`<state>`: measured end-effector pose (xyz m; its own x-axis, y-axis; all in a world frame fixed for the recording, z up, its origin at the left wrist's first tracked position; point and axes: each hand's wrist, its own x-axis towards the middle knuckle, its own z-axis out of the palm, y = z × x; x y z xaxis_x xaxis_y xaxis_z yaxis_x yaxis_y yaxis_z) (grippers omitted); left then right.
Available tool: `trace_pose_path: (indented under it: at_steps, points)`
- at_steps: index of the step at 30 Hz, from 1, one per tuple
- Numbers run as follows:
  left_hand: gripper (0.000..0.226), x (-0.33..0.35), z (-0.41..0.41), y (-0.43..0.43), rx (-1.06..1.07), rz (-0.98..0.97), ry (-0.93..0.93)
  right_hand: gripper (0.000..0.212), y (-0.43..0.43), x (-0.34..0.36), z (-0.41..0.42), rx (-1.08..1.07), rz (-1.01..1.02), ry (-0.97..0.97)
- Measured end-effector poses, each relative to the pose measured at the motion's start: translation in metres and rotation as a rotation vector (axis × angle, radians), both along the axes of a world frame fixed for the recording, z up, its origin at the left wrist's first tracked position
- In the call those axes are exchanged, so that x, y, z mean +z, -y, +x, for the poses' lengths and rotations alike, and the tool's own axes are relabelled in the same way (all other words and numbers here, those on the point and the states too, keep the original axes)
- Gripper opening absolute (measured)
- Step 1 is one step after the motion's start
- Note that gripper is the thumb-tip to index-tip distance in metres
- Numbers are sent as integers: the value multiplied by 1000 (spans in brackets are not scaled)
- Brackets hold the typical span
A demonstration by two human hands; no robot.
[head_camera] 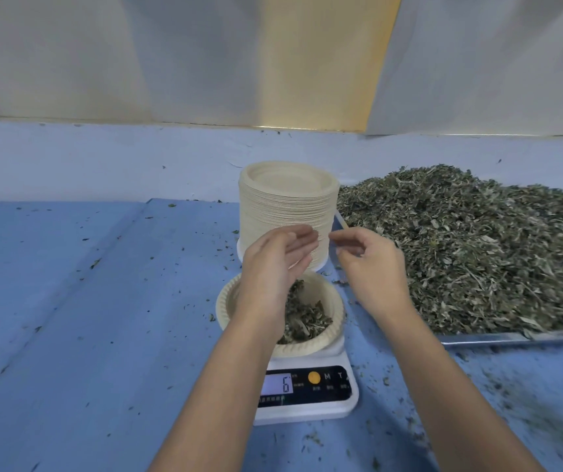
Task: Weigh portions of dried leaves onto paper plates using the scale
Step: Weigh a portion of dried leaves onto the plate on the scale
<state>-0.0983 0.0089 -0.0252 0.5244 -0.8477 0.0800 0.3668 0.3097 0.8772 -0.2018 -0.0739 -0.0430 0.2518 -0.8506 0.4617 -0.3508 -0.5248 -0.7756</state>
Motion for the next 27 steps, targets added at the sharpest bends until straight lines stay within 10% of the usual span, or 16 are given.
trace_pose_path:
  at_steps: [15,27]
  points:
    - [28,-16,-94,52,-143,175,-122,26,56,-29,-64,-138,151,-848]
    - [29,-29,-91,55,-118,231,-144,16,48,-28,-68,-193,39,-817]
